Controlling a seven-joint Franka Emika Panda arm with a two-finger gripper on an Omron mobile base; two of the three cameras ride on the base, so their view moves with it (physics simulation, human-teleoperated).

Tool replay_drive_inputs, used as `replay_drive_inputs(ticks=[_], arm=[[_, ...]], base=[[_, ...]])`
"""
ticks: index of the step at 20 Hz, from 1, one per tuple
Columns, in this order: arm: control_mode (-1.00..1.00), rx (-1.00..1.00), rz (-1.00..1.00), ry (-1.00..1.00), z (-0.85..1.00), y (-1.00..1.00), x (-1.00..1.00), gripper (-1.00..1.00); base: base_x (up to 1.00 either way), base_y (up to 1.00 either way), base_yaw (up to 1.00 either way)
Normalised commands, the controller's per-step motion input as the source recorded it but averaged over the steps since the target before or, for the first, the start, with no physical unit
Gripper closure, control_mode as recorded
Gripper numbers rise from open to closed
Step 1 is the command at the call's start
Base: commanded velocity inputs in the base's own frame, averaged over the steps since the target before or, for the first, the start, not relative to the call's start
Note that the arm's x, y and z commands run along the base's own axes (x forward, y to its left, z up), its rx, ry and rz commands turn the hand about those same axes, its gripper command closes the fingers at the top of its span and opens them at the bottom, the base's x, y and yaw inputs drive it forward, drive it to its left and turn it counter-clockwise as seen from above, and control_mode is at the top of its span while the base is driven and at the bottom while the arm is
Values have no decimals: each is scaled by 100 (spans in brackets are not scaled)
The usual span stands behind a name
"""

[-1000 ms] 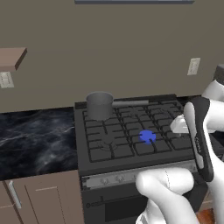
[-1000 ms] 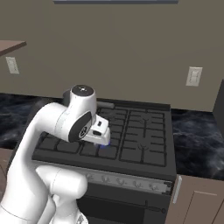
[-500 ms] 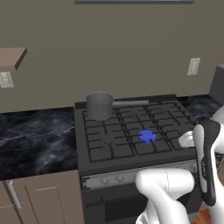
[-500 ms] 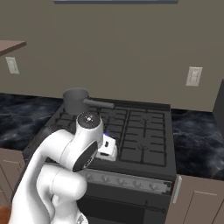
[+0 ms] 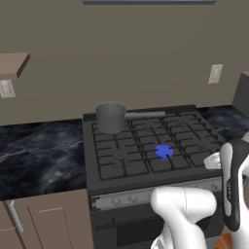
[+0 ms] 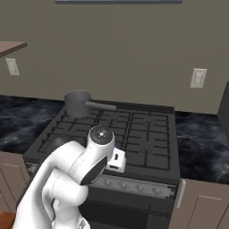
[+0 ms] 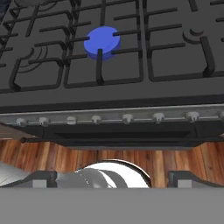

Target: Turn off the front center burner of the stove.

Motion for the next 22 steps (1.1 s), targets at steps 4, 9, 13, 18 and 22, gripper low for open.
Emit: replay_drive_inputs(ticks=[4, 9, 13, 18, 22], arm=[[-100, 4, 0, -13, -23, 0, -28, -100], [-100, 4, 0, -13, -52, 0, -21, -100], [-100, 5, 0, -25, -69, 0, -17, -100], [-100, 1, 0, -18, -71, -3, 6, -100], [-100, 0, 0, -23, -79, 0, 5, -100]], base=[[0, 0, 0], [0, 0, 0], [0, 0, 0], [0, 0, 0], [0, 0, 0]])
